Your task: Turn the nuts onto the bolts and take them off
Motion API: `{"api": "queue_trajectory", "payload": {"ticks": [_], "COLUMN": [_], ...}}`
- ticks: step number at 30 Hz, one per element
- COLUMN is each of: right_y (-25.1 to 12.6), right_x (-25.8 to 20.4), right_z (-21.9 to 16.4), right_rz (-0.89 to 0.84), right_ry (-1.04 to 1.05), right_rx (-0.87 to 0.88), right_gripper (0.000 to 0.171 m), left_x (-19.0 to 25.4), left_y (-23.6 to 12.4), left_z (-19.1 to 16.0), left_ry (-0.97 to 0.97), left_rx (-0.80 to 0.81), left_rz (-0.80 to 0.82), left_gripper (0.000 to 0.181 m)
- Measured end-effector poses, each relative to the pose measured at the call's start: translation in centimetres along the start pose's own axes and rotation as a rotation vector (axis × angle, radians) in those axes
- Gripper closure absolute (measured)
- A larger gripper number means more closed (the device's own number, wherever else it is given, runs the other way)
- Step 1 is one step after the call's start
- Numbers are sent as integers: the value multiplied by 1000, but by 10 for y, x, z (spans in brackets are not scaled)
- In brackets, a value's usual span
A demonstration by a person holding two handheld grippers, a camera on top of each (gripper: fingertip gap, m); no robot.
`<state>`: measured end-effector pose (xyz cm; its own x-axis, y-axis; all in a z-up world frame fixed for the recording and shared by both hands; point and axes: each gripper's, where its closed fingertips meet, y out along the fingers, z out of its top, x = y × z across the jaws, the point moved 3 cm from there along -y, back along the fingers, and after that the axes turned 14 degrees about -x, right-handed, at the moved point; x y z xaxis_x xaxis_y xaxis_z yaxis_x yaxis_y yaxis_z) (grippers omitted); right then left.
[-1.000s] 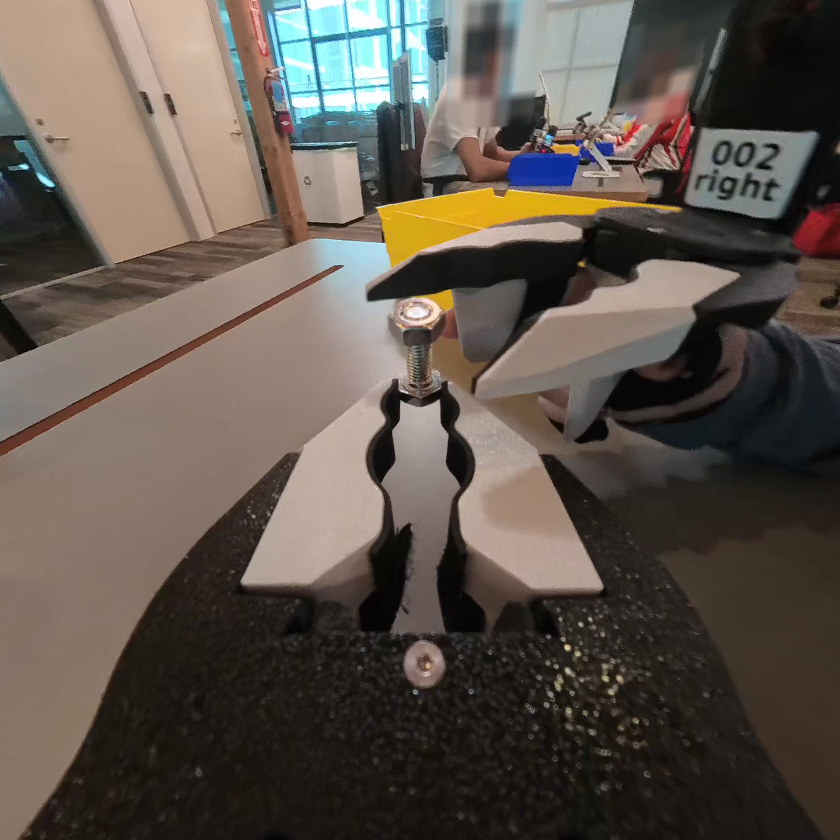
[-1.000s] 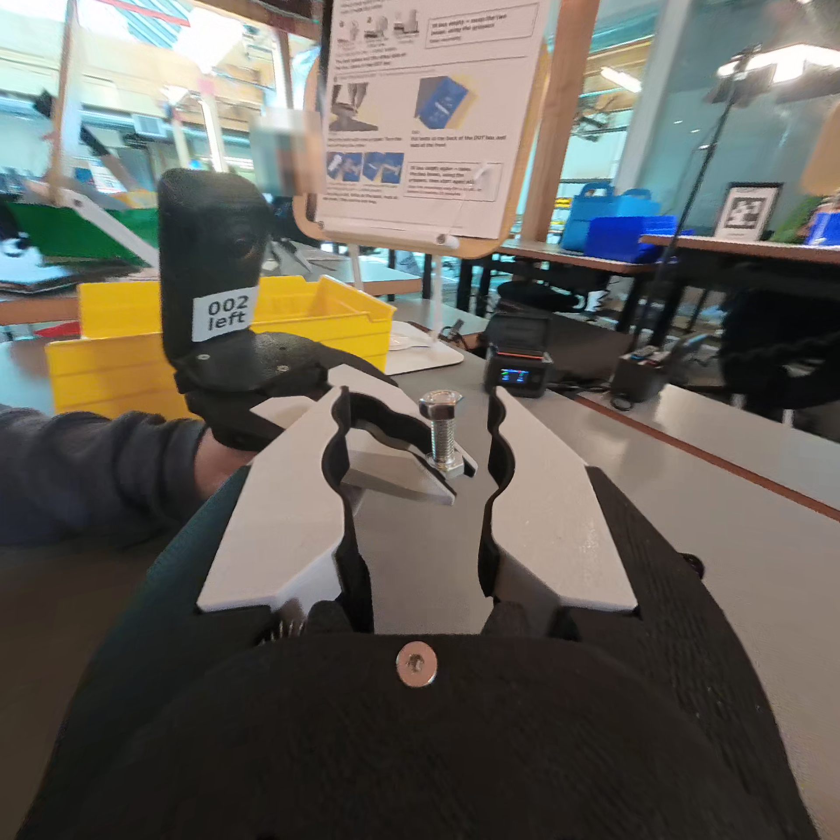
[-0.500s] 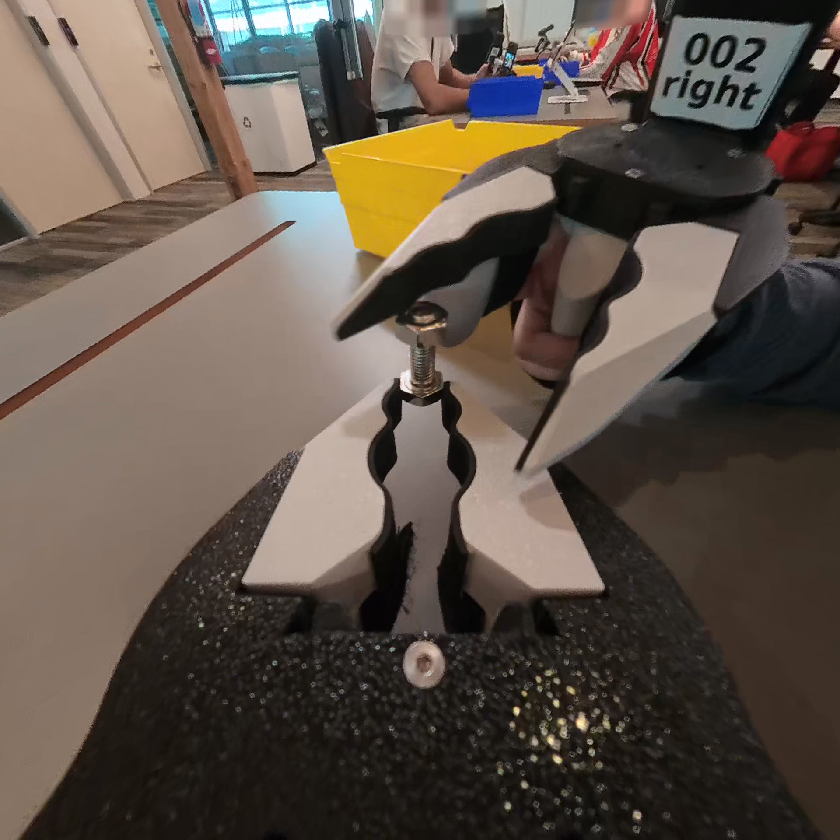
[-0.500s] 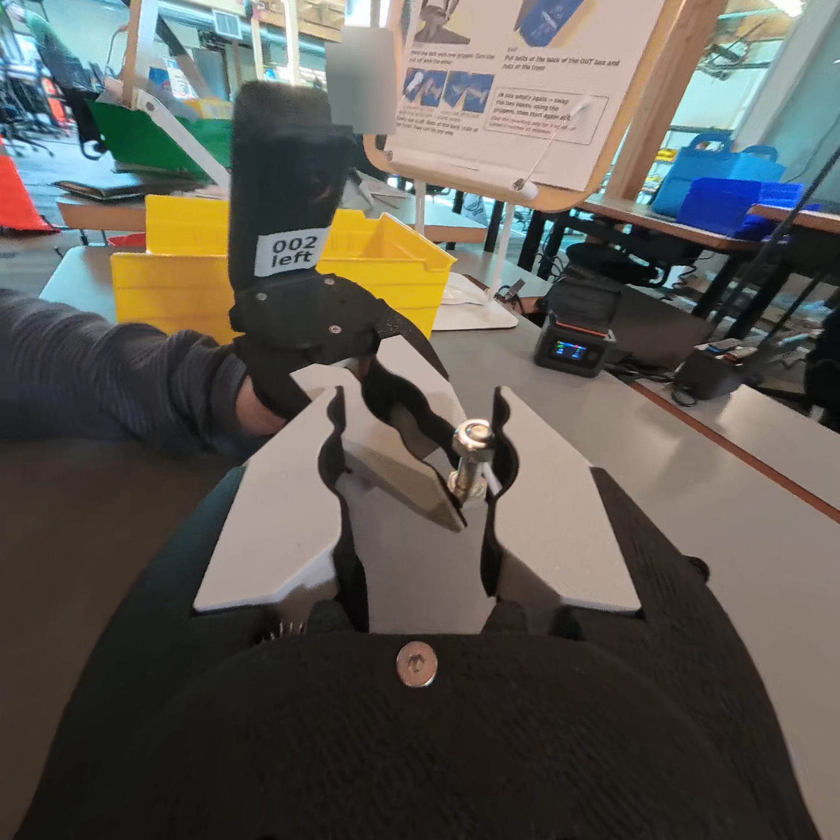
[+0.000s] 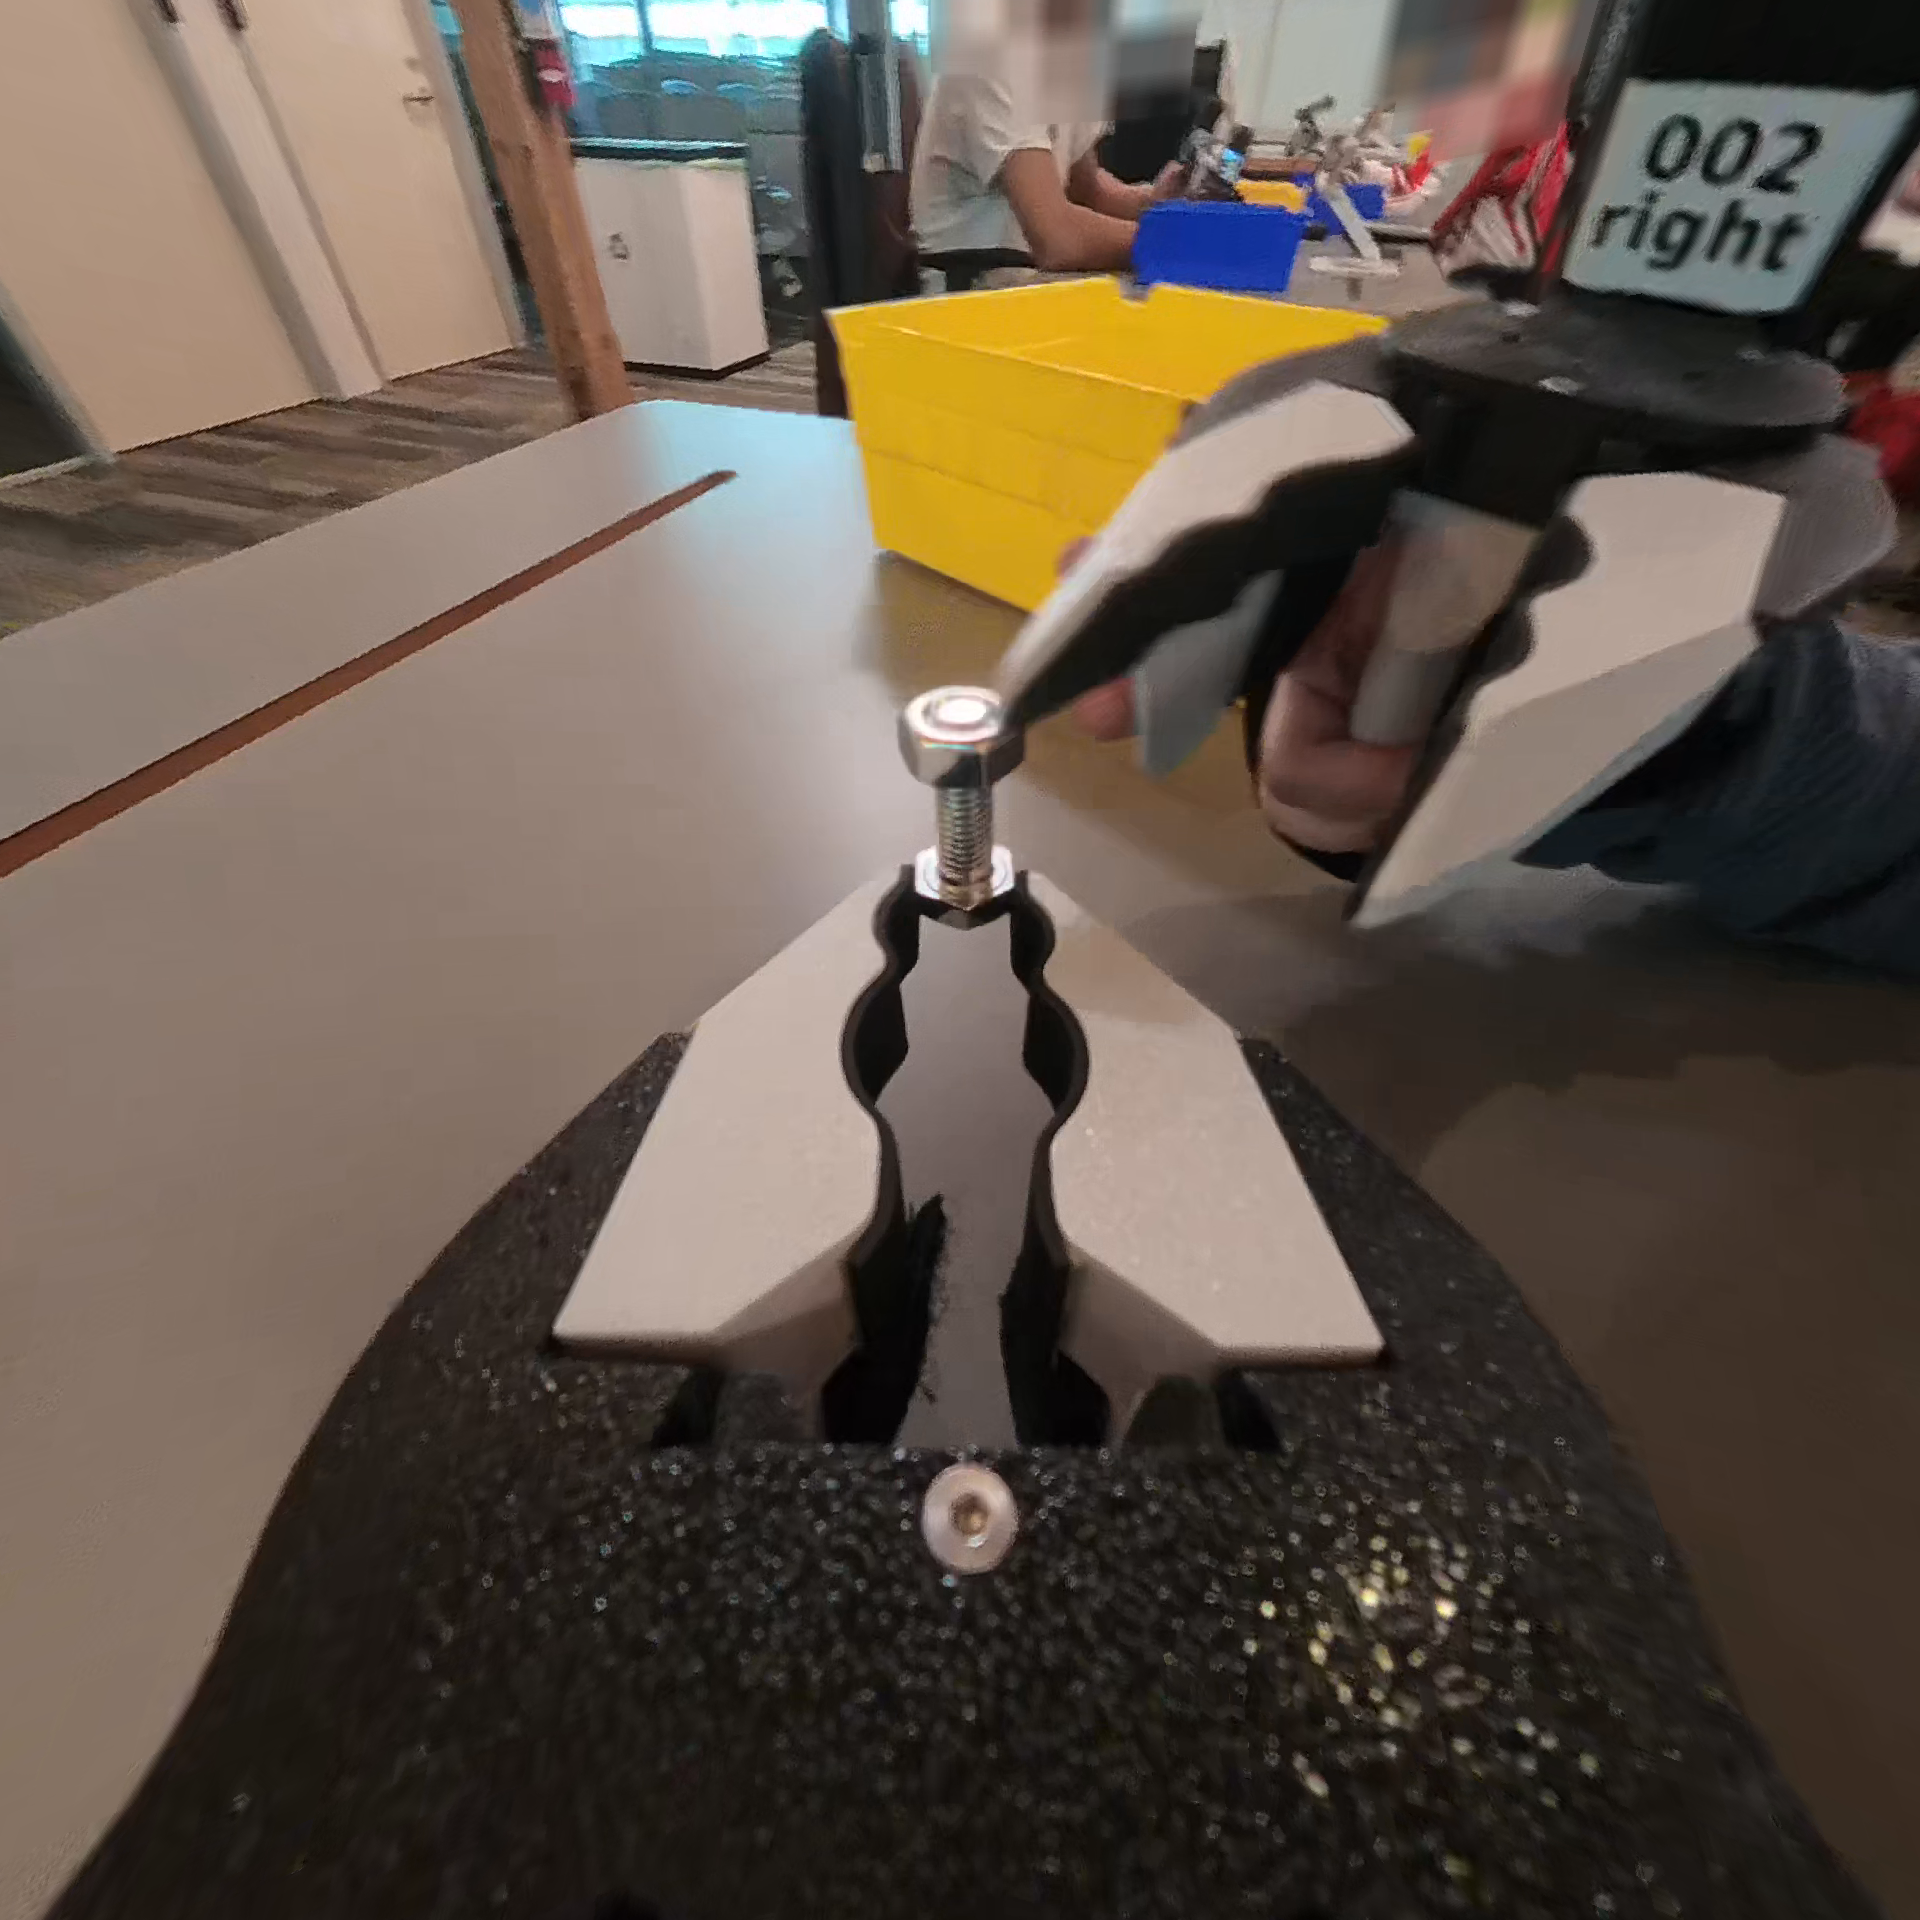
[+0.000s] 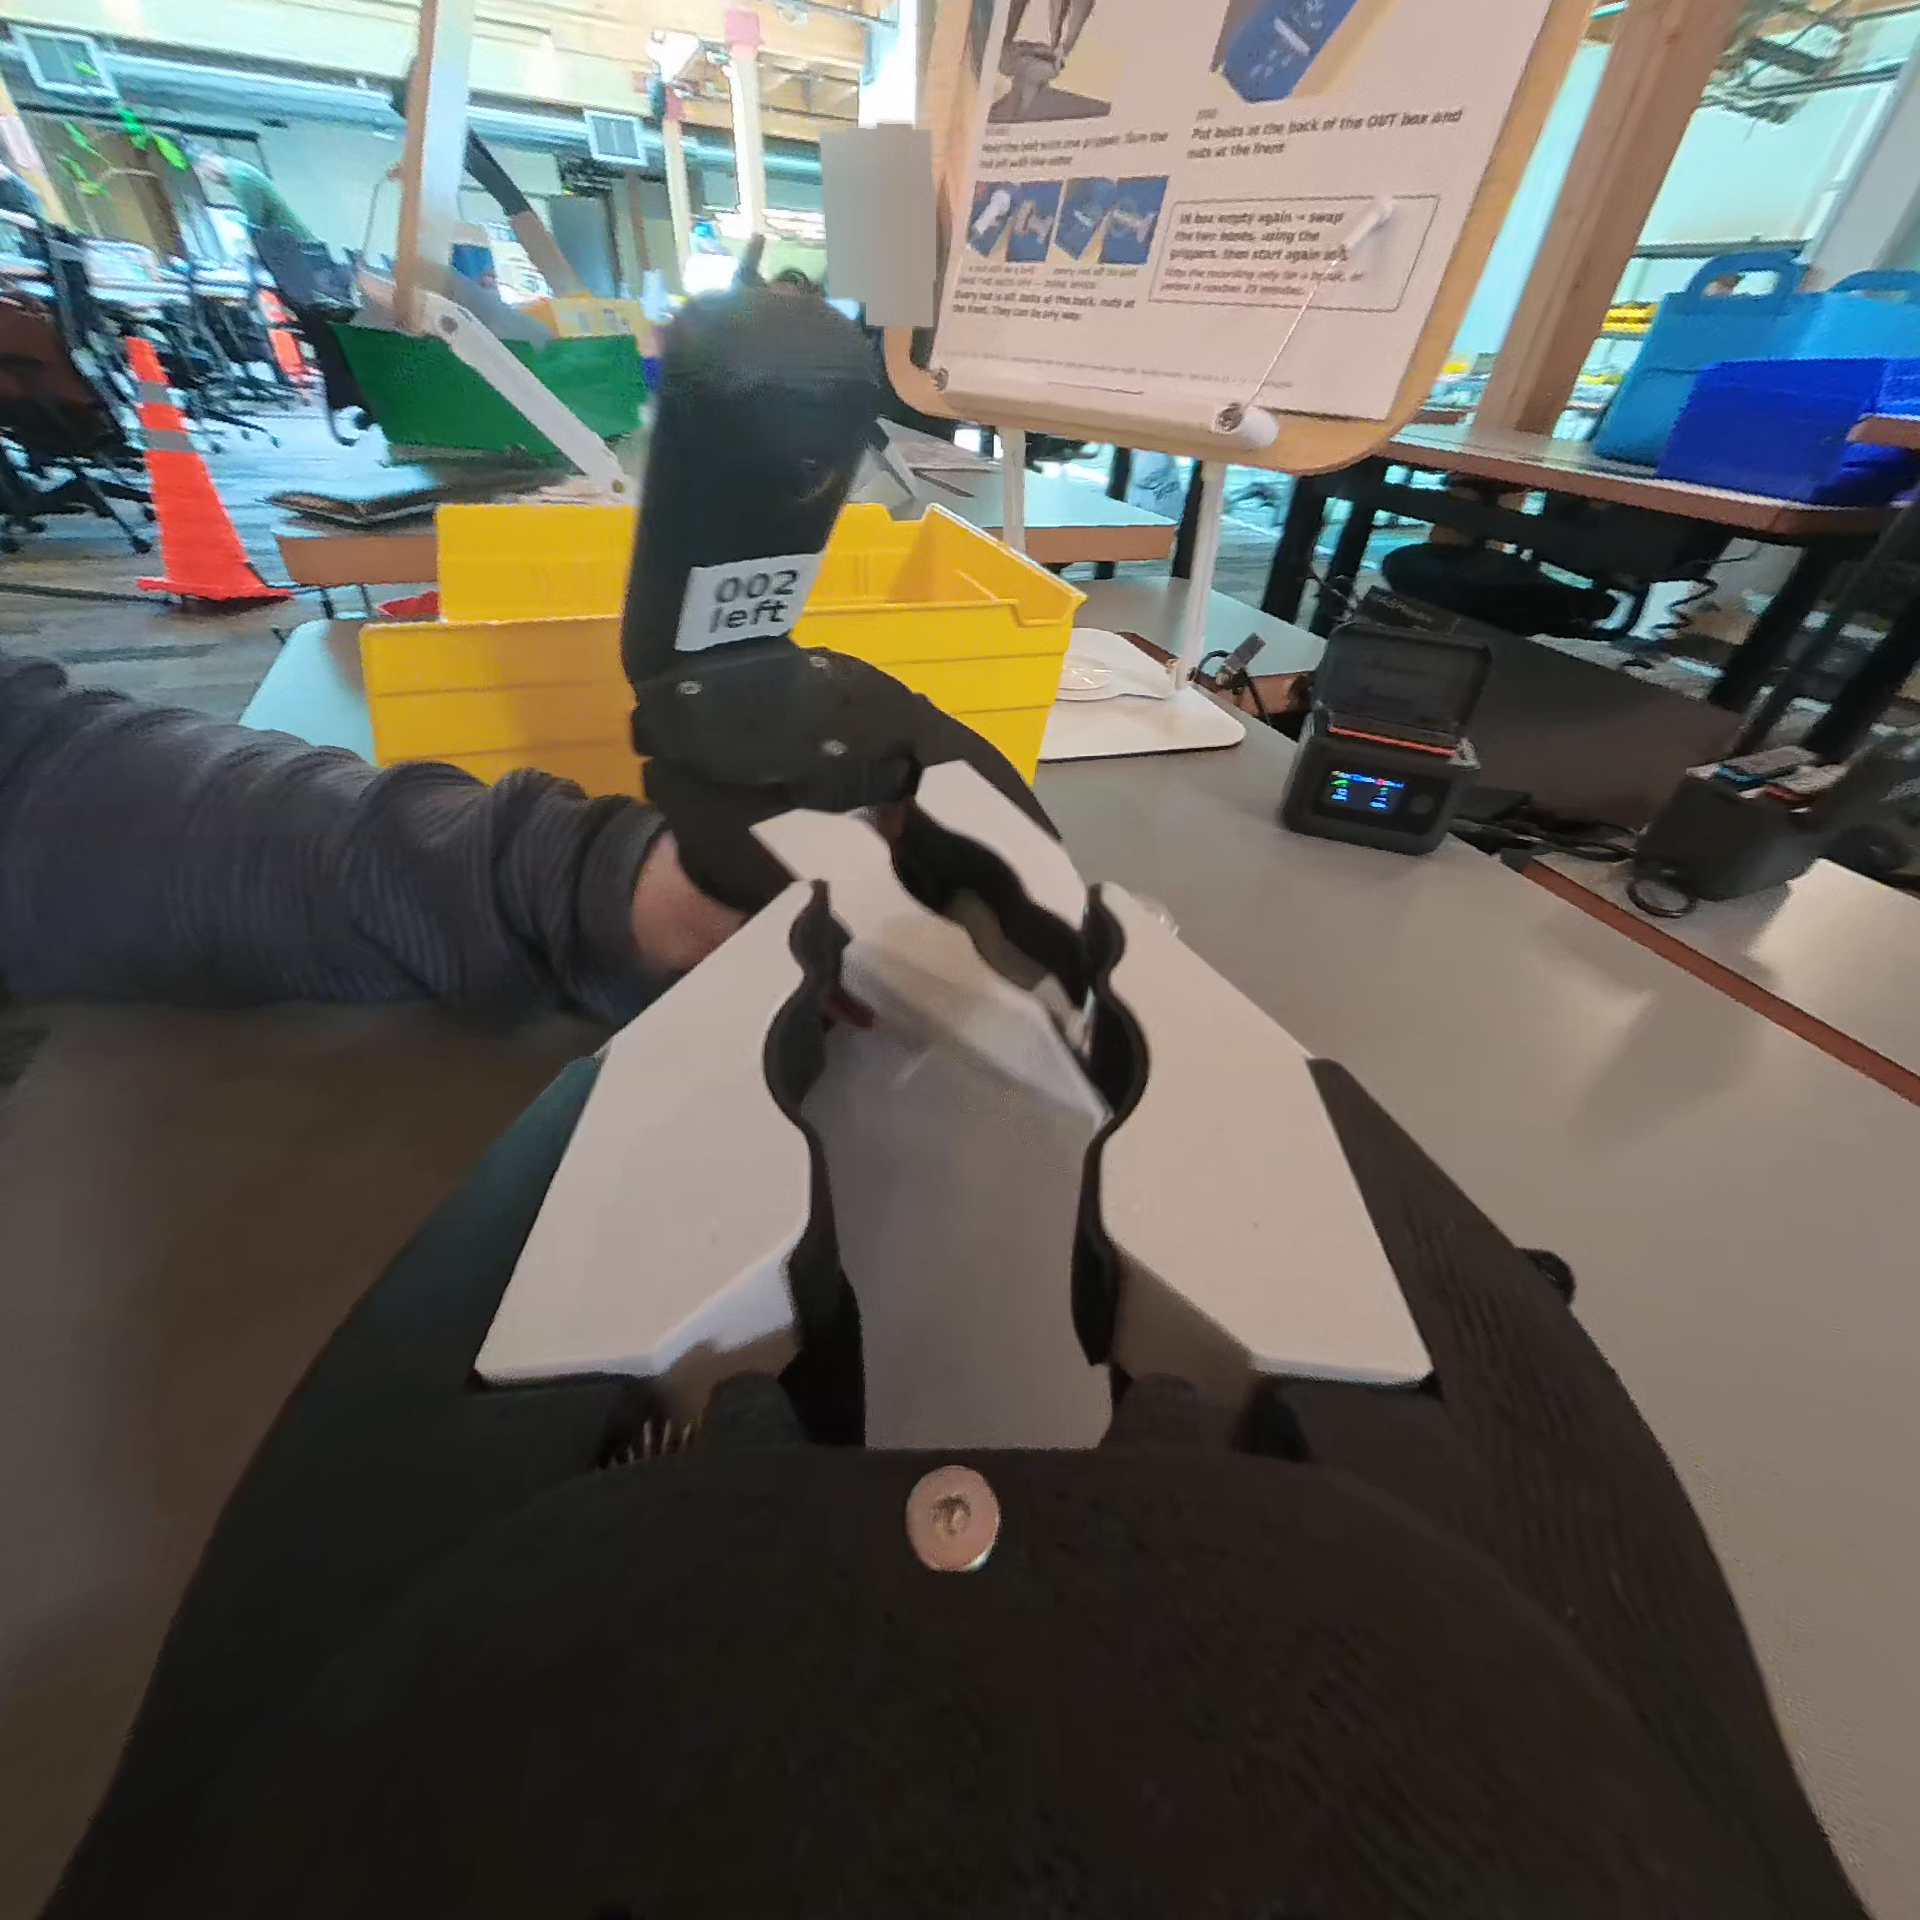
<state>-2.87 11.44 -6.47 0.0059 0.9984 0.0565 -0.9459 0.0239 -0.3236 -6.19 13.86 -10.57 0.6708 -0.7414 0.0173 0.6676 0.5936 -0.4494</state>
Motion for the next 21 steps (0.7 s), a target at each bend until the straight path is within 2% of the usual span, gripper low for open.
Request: {"api": "queue_trajectory", "payload": {"ticks": [3, 5, 7, 10, 12, 13, 18, 21], "right_y": [-3, -1, 3, 4, -2, -5, -3, 2], "right_x": [8, 10, 7, 2, 7, 8, 13, 3], "right_z": [0, 0, -2, -3, -3, -2, 1, 0], "right_rz": [-27, -50, -45, -10, -8, 4, -58, -5], "right_ry": [27, 32, 23, 14, 34, 41, 46, 29], "right_rx": [14, 20, 6, -6, -1, 12, 28, 18], "right_gripper": [117, 105, 100, 106, 110, 121, 96, 95], "left_x": [-6, 5, 18, 14, 0, -6, 19, 30], "left_y": [-9, -5, 2, 2, -4, -7, 0, 7], "left_z": [4, 5, 5, 4, 3, 3, 7, 6], "left_ry": [-36, 34, 87, 74, -1, -30, 80, 117], "left_rx": [47, 34, 14, 8, 27, 38, 30, 9], "left_rz": [-15, -45, -71, -37, -9, 0, -89, -113], "left_gripper": [166, 166, 166, 166, 166, 166, 166, 166]}}
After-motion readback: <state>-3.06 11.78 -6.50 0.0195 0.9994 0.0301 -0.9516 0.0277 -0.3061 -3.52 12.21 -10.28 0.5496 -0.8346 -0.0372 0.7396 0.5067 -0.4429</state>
